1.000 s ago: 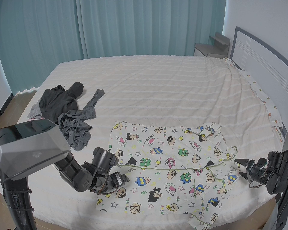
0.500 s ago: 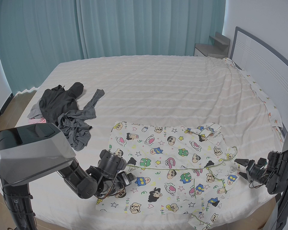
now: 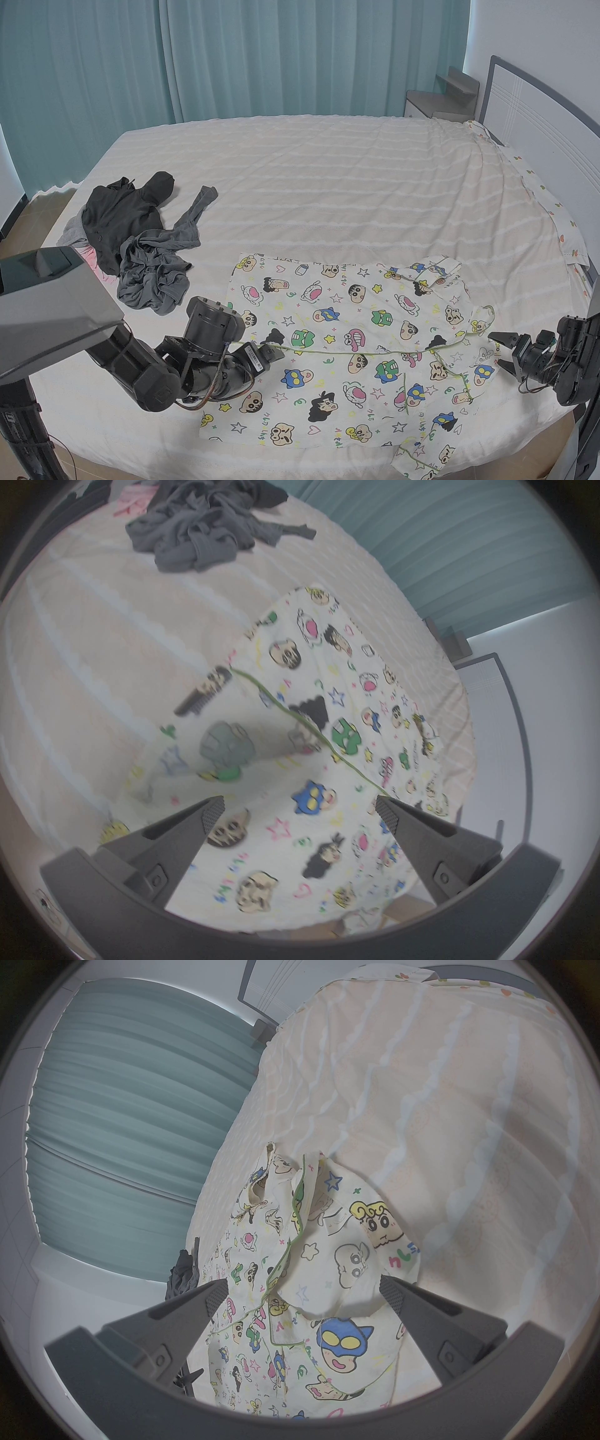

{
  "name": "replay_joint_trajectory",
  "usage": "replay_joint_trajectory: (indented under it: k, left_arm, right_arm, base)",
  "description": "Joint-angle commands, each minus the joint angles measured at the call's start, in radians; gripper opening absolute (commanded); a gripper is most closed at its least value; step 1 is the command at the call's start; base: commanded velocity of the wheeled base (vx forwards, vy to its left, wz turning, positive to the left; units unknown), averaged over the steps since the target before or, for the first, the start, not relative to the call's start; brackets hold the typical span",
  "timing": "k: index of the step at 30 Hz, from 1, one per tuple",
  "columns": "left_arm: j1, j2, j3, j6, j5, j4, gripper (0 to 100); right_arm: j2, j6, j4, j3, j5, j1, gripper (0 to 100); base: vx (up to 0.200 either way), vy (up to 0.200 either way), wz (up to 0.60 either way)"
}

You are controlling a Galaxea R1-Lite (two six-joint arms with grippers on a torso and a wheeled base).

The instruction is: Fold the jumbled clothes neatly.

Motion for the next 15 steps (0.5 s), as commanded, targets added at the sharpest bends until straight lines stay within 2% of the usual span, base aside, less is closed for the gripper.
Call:
replay_joint_trajectory:
  k: [1,8,15]
  left_arm:
    - [0.073,0.022,0.009,0.081,0.06,0.004,100]
    - [0.116,0.062,-0.005,0.094,0.059,0.042,100]
    - [0.121,0.101,-0.109,0.086,0.054,0.217,100]
  right_arm:
    - [0.002,0.0,-0.015,0.001,0.001,0.001,100]
    - [0.003,-0.001,-0.015,0.001,0.001,0.001,100]
    - [0.003,-0.001,-0.015,0.001,-0.001,0.001,100]
  base:
    - [0.0,0.0,0.0]
    - [0.0,0.0,0.0]
    - [0.0,0.0,0.0]
